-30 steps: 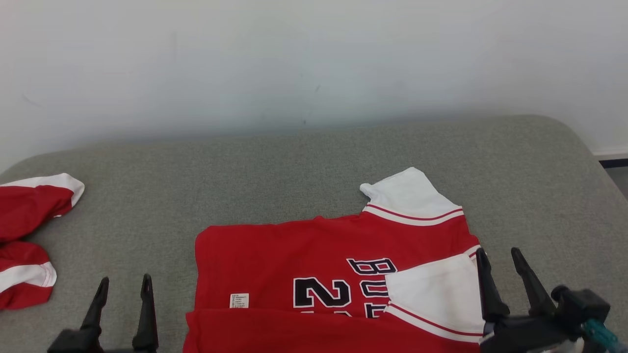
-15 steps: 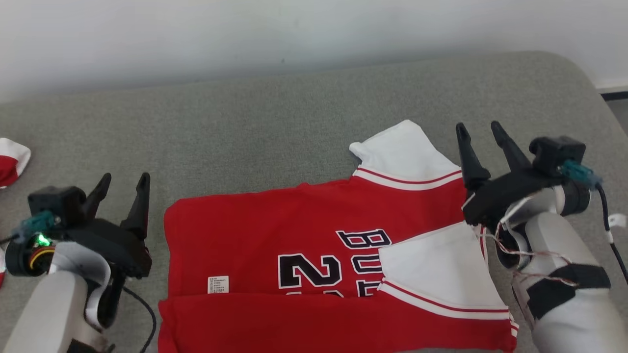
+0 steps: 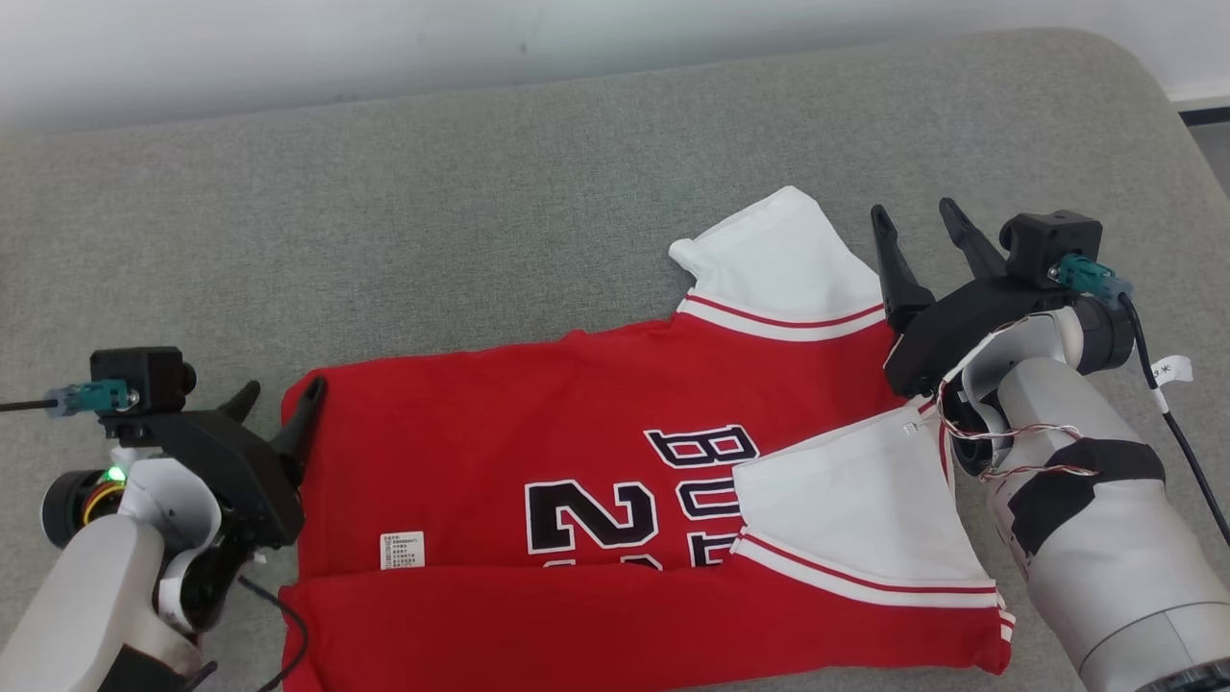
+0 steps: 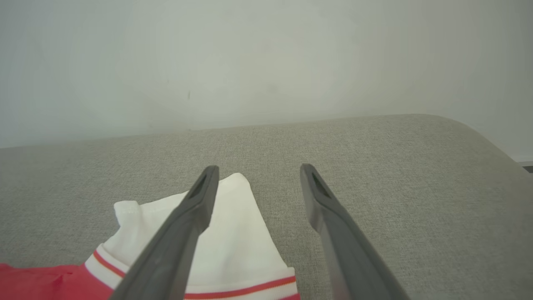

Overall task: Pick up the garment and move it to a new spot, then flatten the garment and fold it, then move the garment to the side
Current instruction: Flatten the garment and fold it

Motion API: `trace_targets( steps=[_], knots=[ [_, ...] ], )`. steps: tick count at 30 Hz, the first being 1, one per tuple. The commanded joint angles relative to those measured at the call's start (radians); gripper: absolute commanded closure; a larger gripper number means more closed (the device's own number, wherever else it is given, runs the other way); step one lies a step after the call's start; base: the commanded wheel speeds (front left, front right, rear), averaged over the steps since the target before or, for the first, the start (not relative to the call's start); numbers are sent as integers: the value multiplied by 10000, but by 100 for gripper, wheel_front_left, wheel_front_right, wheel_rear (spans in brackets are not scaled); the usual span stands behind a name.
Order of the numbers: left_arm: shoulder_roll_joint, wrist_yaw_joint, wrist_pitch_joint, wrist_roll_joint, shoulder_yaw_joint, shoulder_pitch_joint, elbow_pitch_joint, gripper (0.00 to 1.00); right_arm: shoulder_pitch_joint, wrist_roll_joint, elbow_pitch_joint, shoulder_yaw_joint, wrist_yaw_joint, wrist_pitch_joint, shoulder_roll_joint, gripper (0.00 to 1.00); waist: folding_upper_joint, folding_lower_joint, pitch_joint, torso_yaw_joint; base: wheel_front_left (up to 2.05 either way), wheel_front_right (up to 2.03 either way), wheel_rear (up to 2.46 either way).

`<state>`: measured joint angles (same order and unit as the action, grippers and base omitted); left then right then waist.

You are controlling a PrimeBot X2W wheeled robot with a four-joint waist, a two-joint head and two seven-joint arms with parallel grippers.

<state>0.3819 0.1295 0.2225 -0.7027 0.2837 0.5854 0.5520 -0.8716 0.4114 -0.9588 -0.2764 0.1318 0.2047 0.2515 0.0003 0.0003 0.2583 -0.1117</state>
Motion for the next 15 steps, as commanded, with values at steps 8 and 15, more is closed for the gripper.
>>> trace_targets(
  steps=[8,15],
  knots=[
    [262,11,476,-628,218,-231,-149,0,-572,441,-860,-580,-24,370,-34,0,-3,-3,115,14,0,0,0],
    [-44,-64,424,-818,138,158,261,0,-973,708,-1233,-1219,-24,521,-76,0,-3,-3,412,-113,0,0,0]
  ],
)
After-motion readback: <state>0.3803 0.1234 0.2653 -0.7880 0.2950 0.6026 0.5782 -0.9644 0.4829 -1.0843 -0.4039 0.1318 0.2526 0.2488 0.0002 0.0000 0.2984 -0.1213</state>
